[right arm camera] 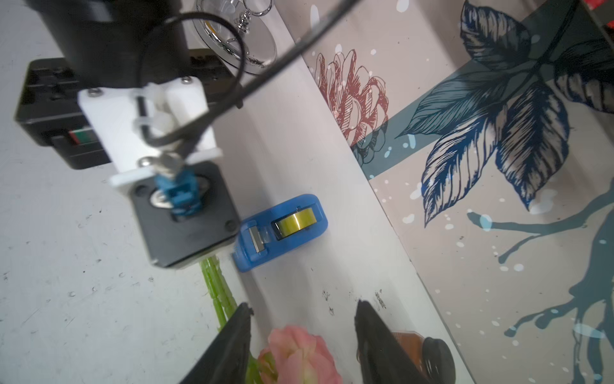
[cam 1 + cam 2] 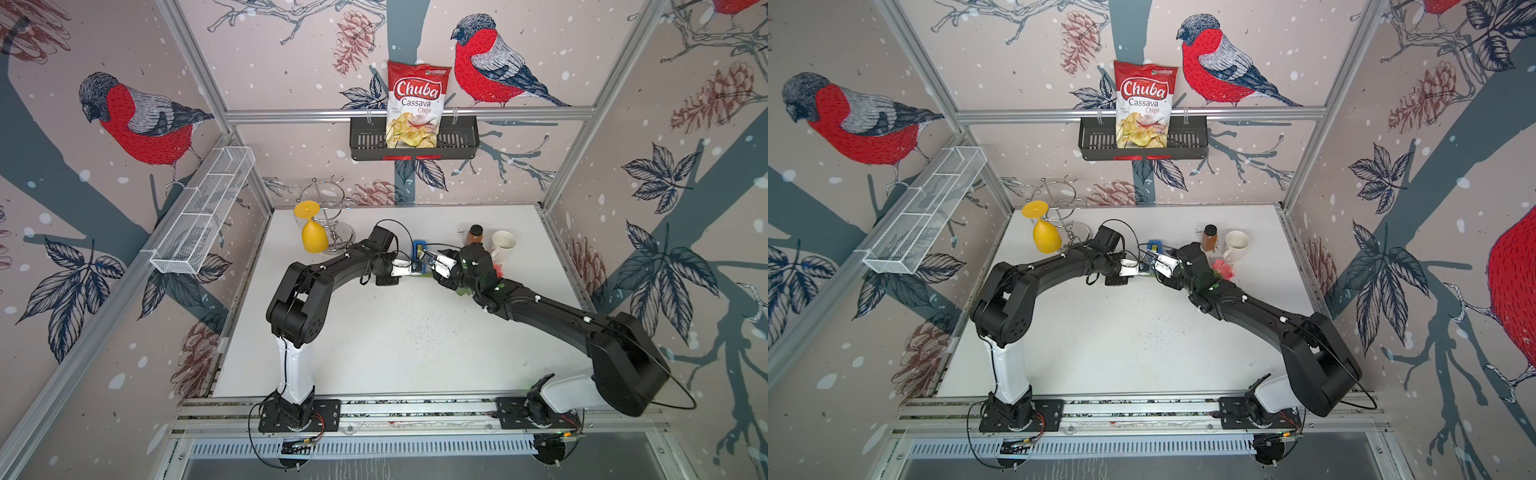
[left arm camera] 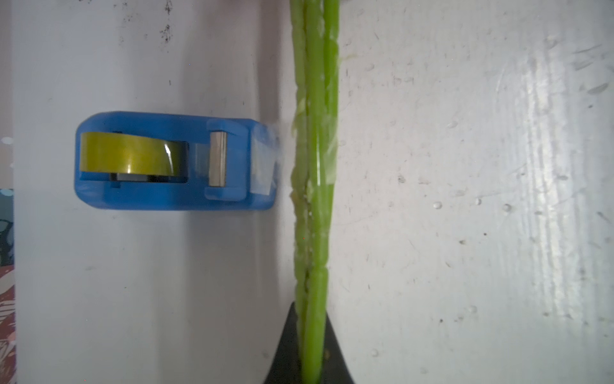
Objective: Wrap bouquets with tape
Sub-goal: Wrap the tape around the bouquet.
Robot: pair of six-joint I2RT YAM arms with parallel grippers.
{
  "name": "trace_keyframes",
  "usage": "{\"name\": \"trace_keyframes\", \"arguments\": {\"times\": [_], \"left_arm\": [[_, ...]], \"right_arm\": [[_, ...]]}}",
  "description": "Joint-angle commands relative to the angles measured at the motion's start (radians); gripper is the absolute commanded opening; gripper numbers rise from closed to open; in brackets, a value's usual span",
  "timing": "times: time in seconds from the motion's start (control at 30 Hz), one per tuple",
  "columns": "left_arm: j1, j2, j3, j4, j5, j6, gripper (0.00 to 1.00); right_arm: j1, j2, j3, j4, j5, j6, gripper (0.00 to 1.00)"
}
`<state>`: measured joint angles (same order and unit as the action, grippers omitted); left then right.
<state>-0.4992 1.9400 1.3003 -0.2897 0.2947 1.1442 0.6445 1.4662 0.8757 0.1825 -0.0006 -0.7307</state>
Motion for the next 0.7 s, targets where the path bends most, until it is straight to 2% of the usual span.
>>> {"name": "trace_keyframes", "arguments": {"times": [0.0, 0.13, 0.33, 0.5, 0.67], "left_arm": [[-0.007, -0.049, -0.081, 0.217, -0.059, -0.006, 0.0], [-0.021, -0.082, -0.169, 0.327, -0.111, 0.025, 0.0], [-0.048, -0.132, -0.323, 0.583, -0.176, 0.066, 0.0], [-0.051, -0.168, -0.455, 0.817, -0.167, 0.088, 0.0], [-0.053, -0.174, -0.492, 0.882, -0.159, 0.101, 0.0]], "right_arm": [[-0.028, 0.06, 0.072, -0.124, -0.13, 0.055, 0.52], [-0.058, 0.153, 0.175, -0.242, -0.238, 0.032, 0.52], [-0.069, 0.259, 0.302, -0.367, -0.312, -0.015, 0.48], [-0.077, 0.32, 0.363, -0.418, -0.391, -0.037, 0.48], [-0.078, 0.395, 0.453, -0.511, -0.425, -0.048, 0.49]]}}
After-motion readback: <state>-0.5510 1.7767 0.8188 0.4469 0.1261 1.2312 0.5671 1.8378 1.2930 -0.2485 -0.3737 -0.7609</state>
